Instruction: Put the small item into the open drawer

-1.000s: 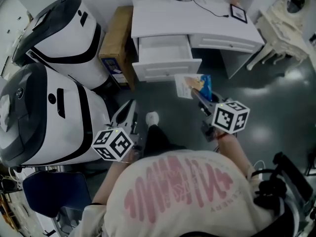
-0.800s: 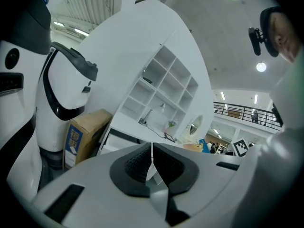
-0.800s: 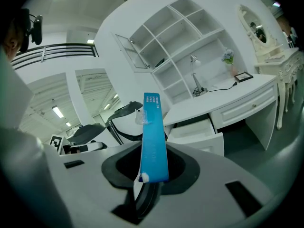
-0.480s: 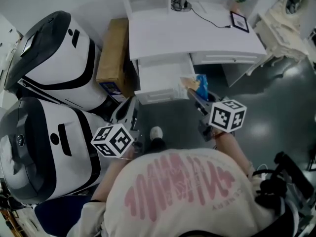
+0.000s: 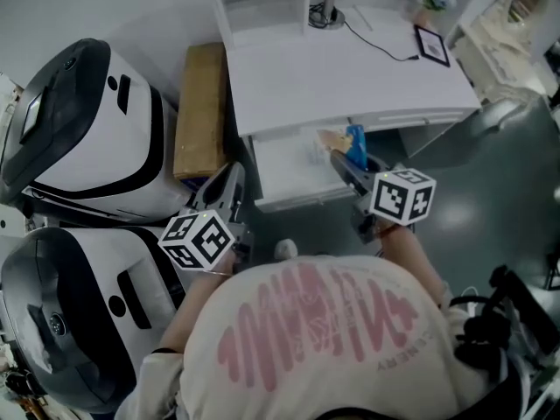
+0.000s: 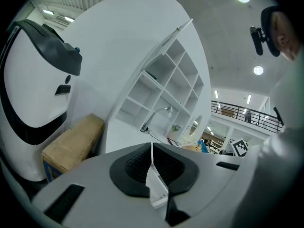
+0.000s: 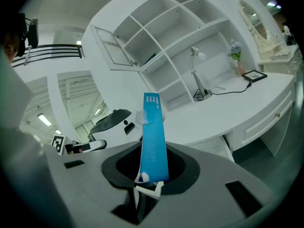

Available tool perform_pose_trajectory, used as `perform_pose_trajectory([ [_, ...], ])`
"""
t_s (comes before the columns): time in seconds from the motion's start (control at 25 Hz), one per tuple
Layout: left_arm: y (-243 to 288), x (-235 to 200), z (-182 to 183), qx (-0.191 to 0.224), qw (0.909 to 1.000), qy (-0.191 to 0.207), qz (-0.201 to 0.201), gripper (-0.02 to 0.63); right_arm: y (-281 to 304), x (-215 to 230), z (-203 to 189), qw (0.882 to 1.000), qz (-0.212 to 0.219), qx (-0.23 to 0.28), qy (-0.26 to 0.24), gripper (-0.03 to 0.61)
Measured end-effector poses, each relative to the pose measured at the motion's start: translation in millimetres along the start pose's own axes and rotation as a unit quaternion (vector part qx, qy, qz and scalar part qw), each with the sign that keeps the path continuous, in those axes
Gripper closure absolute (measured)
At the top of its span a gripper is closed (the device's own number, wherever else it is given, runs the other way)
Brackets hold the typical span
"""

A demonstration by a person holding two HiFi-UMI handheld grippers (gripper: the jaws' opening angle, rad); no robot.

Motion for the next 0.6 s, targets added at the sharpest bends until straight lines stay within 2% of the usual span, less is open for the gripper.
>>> perform_pose_trajectory([
  [0.24, 25, -47, 8, -0.006, 1.0000, -0.004, 0.006, 0.575, 51, 6, 1, 1.000, -0.015, -0.026, -0.004, 0.482],
  [0.6, 44, -86, -4, -0.029, 0.9991, -0.028, 0.014, 0.575, 101, 29, -25, 0.995, -0.031, -0.097, -0.006, 0.483],
])
Point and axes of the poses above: the fingertips, and each gripper's own axes: y forward along the fingers, x to its right, z out of its top, the point moved 6 cm from there along -y, backward along the fingers, and after that the axes turned 8 degrees about y, right-handed, at the moved point
